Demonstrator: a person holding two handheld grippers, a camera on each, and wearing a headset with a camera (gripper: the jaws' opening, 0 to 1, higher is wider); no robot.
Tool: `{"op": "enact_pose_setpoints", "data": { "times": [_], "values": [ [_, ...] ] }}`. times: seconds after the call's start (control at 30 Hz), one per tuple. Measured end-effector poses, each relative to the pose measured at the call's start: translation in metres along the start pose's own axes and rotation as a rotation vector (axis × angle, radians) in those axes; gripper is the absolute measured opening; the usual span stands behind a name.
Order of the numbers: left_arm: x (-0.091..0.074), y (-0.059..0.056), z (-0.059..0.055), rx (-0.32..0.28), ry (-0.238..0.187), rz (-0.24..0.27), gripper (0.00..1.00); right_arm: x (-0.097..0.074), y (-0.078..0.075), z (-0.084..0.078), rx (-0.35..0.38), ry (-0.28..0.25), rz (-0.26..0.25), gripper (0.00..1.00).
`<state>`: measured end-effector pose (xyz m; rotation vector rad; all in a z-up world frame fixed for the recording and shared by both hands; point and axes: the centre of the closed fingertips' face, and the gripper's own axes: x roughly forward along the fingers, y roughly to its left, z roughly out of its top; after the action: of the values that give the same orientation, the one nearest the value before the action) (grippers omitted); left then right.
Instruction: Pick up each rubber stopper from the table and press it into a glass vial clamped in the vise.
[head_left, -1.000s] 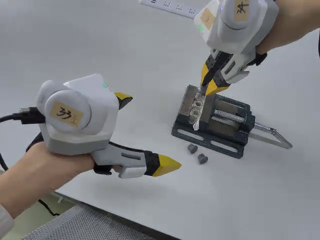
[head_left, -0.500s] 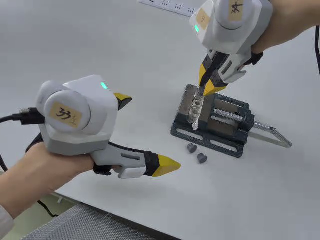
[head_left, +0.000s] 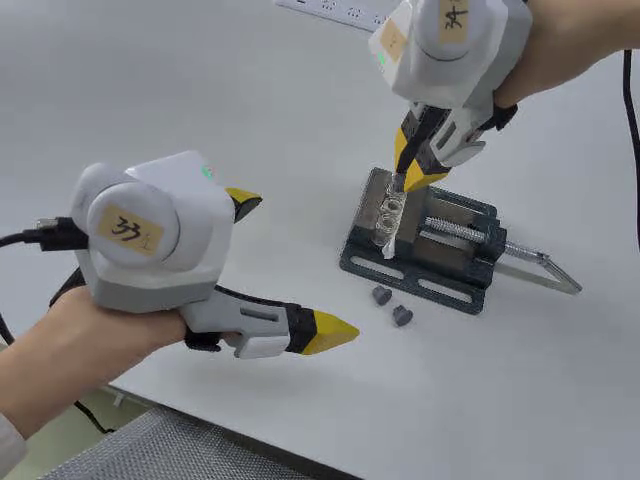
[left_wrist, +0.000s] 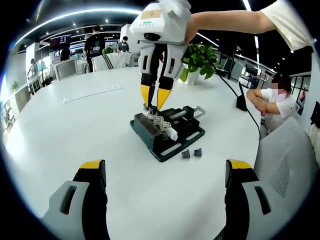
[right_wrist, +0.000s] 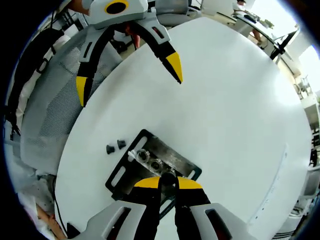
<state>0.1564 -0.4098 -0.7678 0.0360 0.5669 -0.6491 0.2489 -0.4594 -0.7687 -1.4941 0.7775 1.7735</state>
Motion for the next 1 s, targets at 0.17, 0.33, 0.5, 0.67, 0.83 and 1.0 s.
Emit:
{"op": "enact_pose_setpoints", "data": {
  "times": [0.17, 0.33, 0.5, 0.67, 0.83, 1.0],
  "values": [
    [0.0004, -0.0014, 0.0015, 0.002, -0.003, -0.001, 0.99, 0.0000, 0.0015, -0.0012, 0.046, 0.020, 0.004, 0.04],
    [0.0000, -0.0004, 0.0005, 0.002, -0.001, -0.001, 0.99, -0.0002, 0.0035, -0.0014, 0.084, 0.045, 0.002, 0.03],
    [0.0003, -0.0012, 0.0002, 0.003, 0.001, -0.003, 0.98, -0.0001, 0.0042, -0.0009, 0.122, 0.064, 0.001, 0.03],
    [0.0007, -0.0010, 0.0007, 0.002, -0.002, -0.003, 0.98, 0.0000, 0.0061, 0.0006, 0.157, 0.074, -0.012, 0.03],
    [0.0014, -0.0017, 0.0009, 0.003, -0.002, -0.005, 0.98, 0.0010, 0.0029, 0.0000, 0.190, 0.076, -0.026, 0.03],
    [0.0026, -0.0033, 0.0006, 0.001, -0.002, -0.011, 0.98, 0.0024, 0.0012, -0.0005, 0.228, 0.070, -0.047, 0.03]
  ]
}}
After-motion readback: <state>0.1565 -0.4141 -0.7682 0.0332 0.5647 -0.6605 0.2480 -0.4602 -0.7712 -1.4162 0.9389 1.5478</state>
